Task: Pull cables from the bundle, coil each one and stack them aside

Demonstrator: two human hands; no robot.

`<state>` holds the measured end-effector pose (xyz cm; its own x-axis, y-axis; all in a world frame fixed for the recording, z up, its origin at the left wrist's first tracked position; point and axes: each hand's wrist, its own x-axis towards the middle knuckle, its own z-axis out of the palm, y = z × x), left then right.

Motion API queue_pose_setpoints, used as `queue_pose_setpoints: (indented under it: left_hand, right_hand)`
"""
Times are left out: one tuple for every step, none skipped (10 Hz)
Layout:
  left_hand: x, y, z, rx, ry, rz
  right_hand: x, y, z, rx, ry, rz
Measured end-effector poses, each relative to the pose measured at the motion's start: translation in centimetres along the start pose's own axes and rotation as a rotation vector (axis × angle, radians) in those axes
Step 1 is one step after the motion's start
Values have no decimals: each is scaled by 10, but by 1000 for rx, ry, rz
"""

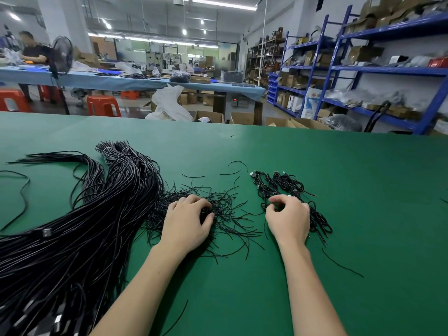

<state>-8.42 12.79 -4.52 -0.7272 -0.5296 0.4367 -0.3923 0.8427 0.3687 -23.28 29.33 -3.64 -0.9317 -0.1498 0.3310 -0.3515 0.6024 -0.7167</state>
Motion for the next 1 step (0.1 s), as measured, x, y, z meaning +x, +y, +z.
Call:
queue_pose_setpoints:
  left_hand:
    - [2, 0, 1, 2, 0, 4]
  right_hand:
    - [4, -16, -17, 240, -10, -16]
